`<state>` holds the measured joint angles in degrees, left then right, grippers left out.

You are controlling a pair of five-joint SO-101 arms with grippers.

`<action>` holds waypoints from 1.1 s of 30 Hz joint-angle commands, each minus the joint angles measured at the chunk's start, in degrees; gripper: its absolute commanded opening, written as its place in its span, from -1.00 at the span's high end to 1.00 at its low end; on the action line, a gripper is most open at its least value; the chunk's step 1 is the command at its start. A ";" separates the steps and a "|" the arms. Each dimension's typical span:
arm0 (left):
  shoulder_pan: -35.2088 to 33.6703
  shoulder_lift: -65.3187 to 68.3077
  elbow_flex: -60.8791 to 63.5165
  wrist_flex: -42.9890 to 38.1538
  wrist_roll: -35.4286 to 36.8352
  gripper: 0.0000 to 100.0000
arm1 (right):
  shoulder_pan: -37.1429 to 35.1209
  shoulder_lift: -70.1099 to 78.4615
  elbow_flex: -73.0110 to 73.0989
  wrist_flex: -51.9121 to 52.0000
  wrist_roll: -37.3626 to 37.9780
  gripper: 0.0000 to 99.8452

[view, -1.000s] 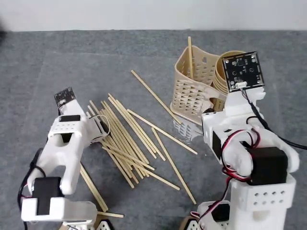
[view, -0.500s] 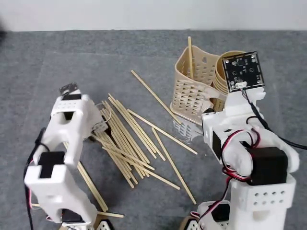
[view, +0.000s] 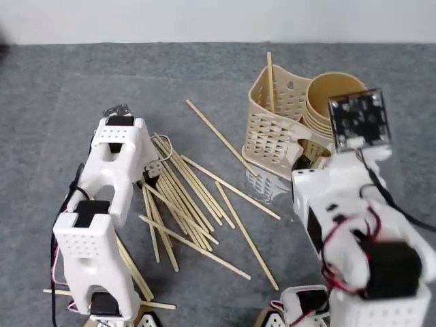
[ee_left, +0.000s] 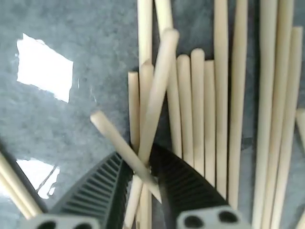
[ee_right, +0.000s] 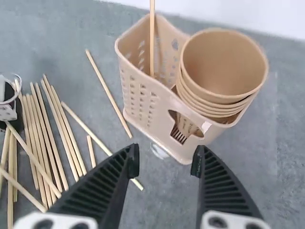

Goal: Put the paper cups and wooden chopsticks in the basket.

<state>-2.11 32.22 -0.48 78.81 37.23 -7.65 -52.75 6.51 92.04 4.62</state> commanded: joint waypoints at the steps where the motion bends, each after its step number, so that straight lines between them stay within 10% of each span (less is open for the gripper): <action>1: 0.26 2.64 -1.54 -0.09 0.09 0.97 | 0.57 -1.01 0.18 1.63 0.79 0.60; 33: 2.02 -13.27 -46.81 21.54 -5.98 0.98 | 0.75 -1.63 3.52 9.98 0.79 0.60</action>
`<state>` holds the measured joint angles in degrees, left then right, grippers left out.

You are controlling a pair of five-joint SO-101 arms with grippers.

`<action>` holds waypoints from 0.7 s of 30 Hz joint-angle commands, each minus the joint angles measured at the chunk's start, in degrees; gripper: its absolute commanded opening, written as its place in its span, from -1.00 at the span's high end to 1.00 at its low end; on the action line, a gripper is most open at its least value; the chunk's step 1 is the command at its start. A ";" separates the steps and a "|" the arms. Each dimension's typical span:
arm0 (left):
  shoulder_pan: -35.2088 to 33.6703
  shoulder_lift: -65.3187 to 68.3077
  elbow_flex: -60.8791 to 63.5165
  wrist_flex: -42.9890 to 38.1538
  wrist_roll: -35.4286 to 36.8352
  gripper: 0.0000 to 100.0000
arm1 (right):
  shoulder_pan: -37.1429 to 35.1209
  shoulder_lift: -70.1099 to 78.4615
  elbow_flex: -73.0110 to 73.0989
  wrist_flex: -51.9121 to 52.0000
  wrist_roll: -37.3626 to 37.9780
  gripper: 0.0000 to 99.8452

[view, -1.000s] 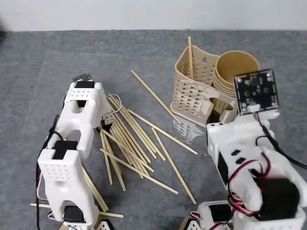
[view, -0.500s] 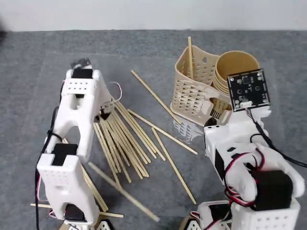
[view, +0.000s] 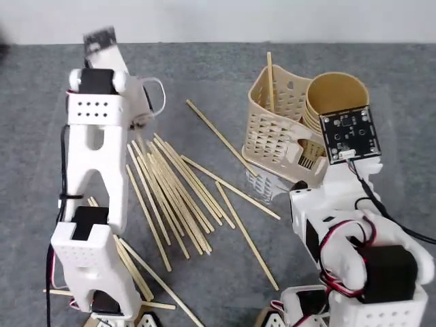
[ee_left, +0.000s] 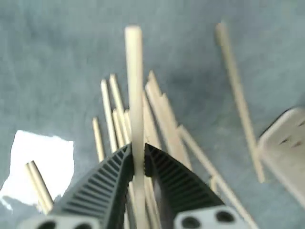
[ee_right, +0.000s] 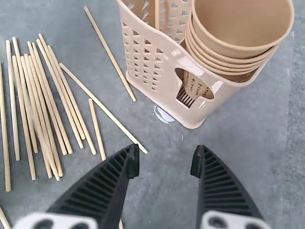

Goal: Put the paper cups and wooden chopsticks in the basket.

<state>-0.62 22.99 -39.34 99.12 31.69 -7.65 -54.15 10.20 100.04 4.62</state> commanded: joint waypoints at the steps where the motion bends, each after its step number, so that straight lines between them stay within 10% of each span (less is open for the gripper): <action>1: 0.97 -3.96 -10.24 1.23 -0.44 0.98 | 0.75 -0.22 -0.18 2.33 0.79 0.60; 12: 8.00 -3.96 -30.37 -1.05 -2.55 0.98 | 15.08 -0.31 12.66 -4.53 8.09 0.60; 21: 15.03 -3.96 -34.68 -19.25 3.78 0.98 | 24.75 -0.31 19.16 -10.68 12.84 0.61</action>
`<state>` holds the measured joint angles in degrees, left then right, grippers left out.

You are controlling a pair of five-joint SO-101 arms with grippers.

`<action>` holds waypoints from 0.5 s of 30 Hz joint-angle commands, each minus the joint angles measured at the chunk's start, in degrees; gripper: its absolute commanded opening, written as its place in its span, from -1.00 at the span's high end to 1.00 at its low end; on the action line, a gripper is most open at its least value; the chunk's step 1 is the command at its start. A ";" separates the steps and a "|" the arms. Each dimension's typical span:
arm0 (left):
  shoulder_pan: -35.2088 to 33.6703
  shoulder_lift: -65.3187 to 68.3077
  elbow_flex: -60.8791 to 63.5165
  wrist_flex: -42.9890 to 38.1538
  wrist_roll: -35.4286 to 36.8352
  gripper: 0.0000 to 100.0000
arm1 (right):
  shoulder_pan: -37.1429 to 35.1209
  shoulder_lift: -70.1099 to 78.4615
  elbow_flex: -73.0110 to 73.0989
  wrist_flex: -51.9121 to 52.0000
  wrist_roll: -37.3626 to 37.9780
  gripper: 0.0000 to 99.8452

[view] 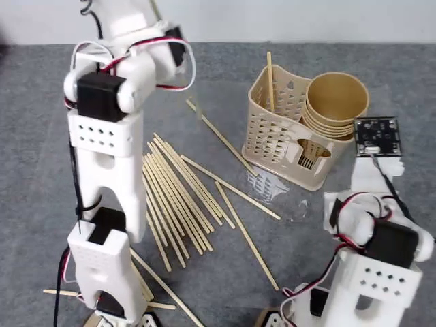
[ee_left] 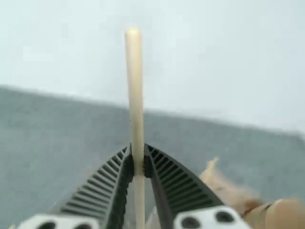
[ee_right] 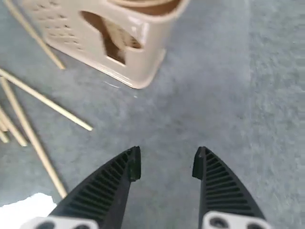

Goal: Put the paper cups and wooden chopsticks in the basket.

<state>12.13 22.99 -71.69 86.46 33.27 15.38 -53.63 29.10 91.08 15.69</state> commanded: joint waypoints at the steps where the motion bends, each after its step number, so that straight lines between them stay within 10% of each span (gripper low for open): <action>1: 2.99 -3.96 -2.33 -8.53 2.73 0.98 | 2.15 -0.84 0.70 -1.80 2.11 0.61; 15: 12.75 4.04 -1.80 -19.25 2.90 0.97 | 2.59 -0.84 0.97 -1.80 2.11 0.61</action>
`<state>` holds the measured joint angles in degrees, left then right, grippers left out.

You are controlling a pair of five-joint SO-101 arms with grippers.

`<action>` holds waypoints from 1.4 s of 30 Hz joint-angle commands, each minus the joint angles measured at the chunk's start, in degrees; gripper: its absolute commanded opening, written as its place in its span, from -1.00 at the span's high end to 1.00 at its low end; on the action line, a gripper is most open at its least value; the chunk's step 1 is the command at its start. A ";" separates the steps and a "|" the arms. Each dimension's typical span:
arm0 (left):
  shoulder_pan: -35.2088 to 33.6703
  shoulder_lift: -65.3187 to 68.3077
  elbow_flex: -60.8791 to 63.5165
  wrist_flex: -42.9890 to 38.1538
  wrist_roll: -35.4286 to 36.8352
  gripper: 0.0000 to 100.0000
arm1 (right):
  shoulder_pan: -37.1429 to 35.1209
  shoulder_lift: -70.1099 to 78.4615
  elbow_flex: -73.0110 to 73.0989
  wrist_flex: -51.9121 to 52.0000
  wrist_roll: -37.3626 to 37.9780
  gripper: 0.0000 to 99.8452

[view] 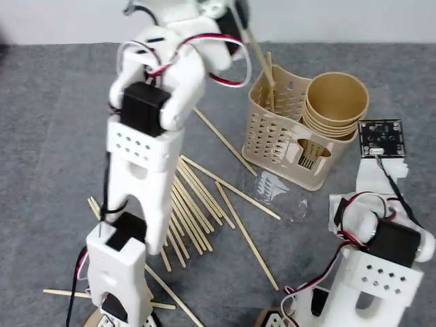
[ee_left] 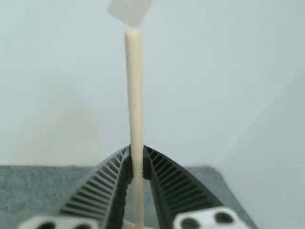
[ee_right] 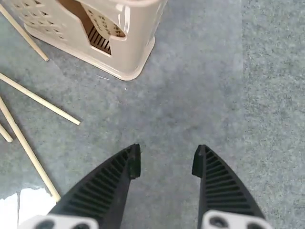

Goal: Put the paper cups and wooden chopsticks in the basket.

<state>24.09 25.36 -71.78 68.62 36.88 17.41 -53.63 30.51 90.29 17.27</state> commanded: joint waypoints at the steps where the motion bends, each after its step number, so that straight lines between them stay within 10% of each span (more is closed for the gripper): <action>1: 0.79 2.99 -1.89 -1.05 -2.64 0.97 | 0.66 -0.84 -0.44 -1.01 0.62 0.61; 11: 0.70 5.27 -9.71 12.13 -8.44 0.51 | 0.22 -0.84 -0.79 -1.01 0.62 0.60; 20: -2.99 3.87 -24.40 24.62 -8.79 0.49 | -2.07 -0.84 -1.49 -0.66 0.62 0.60; 33: -36.48 -1.41 -24.04 32.09 -9.14 0.49 | -27.21 1.01 -3.34 -1.01 0.18 0.61; 42: -45.19 -1.49 -23.96 32.09 -28.48 0.75 | -37.85 21.23 -13.71 -3.74 -3.43 0.61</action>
<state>-19.87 27.56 -92.26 99.47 14.64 -18.55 -39.21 23.56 88.53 15.96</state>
